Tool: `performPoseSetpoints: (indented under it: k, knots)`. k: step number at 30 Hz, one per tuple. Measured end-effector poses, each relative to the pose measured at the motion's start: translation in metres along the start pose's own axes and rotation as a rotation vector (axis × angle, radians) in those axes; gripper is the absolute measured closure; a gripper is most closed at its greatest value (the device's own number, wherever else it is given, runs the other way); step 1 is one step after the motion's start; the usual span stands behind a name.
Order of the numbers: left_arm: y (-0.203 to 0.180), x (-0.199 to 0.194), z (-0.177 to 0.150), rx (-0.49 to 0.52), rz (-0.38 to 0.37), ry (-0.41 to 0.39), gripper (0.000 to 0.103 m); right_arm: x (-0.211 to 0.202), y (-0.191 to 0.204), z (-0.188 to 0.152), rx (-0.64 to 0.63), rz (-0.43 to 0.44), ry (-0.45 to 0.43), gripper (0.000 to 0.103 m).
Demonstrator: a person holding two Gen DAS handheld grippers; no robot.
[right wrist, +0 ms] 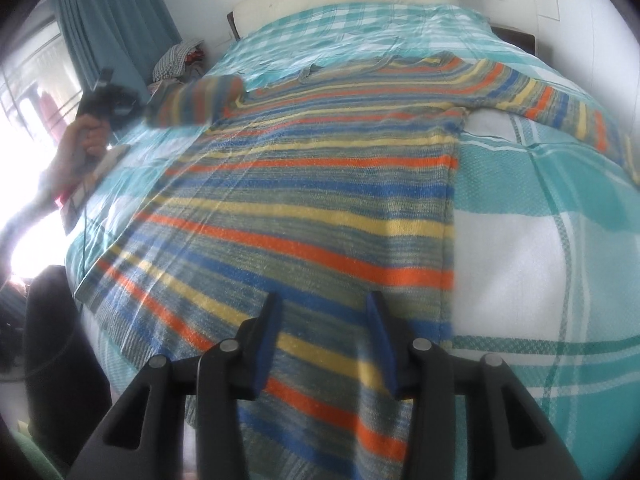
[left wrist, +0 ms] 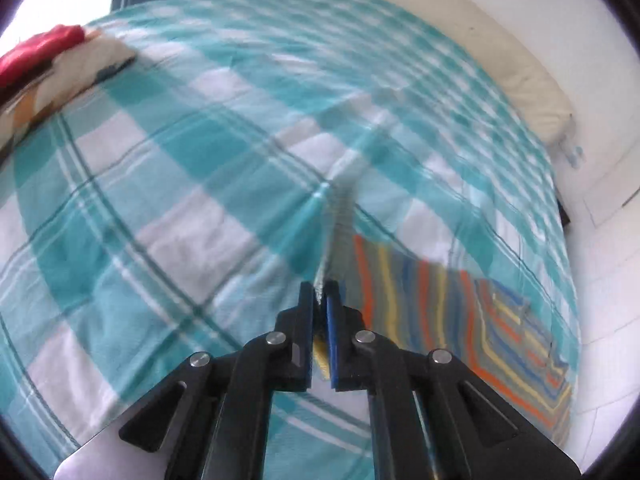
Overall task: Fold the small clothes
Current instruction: 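Grasp the other sleeve cuff with the left gripper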
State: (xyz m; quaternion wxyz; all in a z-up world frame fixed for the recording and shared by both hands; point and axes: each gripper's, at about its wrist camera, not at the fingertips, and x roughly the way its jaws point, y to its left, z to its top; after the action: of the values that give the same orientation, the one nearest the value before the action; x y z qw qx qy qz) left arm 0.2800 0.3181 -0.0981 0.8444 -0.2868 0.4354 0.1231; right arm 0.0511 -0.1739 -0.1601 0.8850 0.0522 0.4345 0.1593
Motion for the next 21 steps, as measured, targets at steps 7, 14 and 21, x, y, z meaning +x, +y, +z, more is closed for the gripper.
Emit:
performPoseSetpoints:
  k: [7, 14, 21]
  knots:
    - [0.035, 0.023, -0.032, -0.047, 0.000, 0.079, 0.103, 0.002, 0.007, -0.002, -0.028, -0.032, -0.001, 0.055]
    - [0.039, 0.025, -0.038, -0.008, -0.025, 0.082, 0.103, 0.004, 0.008, -0.002, -0.036, -0.042, -0.002, 0.054]
    - [0.050, 0.019, -0.026, -0.066, -0.092, 0.054, 0.030, 0.005, 0.009, -0.002, -0.038, -0.041, -0.003, 0.053]
